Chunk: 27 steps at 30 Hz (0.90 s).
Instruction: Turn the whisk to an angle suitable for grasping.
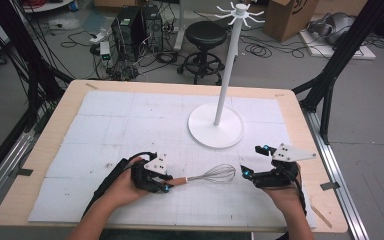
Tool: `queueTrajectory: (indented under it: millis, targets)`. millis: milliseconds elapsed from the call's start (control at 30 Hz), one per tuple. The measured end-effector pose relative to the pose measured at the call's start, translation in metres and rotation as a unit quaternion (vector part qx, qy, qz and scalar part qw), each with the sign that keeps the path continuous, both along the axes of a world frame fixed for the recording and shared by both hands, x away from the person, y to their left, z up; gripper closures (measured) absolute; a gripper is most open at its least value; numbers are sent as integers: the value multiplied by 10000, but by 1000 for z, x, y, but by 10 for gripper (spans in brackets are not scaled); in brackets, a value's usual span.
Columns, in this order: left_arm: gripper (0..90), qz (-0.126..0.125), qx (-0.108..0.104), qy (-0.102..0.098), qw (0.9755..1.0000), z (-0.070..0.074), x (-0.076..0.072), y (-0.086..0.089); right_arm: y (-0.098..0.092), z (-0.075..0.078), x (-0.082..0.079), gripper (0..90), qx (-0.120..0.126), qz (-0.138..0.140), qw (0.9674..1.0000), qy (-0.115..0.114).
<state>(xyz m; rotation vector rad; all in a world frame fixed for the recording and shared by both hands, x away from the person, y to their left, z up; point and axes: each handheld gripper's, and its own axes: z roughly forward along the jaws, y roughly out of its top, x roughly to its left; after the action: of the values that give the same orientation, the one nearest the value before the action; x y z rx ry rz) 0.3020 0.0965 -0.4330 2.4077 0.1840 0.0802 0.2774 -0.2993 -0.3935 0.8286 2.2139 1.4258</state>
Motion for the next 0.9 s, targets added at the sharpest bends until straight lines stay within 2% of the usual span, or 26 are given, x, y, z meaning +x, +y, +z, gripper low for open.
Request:
queueTrajectory:
  millis: [133, 233, 433, 467, 533, 633, 733, 767, 833, 867, 900]
  targets:
    - [696, 10, -32, -40, 10000, -1, 0, -4, -2, 0, -2, 124, 12, -37, 10000, 10]
    - [697, -32, -105, -100, 9999, -2, 4, -14, -3, 1, -4, 124, -3, -52, 10000, 18]
    - [697, -179, -106, -140, 9997, -3, 10, -50, -9, 2, -11, 124, 16, -139, 9999, 0]
    - [696, -179, -106, -140, 9997, -3, 10, -50, -9, 2, -11, 124, 16, -139, 9999, 0]
    - [694, -294, -51, -128, 9995, -2, 12, -67, -12, 2, -13, 124, 14, -179, 9998, 9]
    - [692, -331, -37, -130, 9994, -2, 12, -76, -15, 1, -13, 124, 38, -214, 9998, -2]
    - [687, -353, -20, -142, 9993, -2, 13, -77, -16, 1, -13, 124, 40, -212, 9998, 8]
    - [653, -326, -30, -52, 9994, -2, 12, -75, -15, 1, -13, 124, 46, -205, 9998, -10]
    - [585, -315, -38, -40, 9995, -1, 13, -73, -15, 1, -13, 124, 38, -204, 9998, -11]
    - [579, -291, -202, 70, 9993, 2, 12, -67, -14, 2, -13, 124, 34, -175, 9998, 3]
    - [567, -291, -202, 70, 9993, 2, 12, -67, -14, 2, -13, 124, 34, -175, 9998, 3]
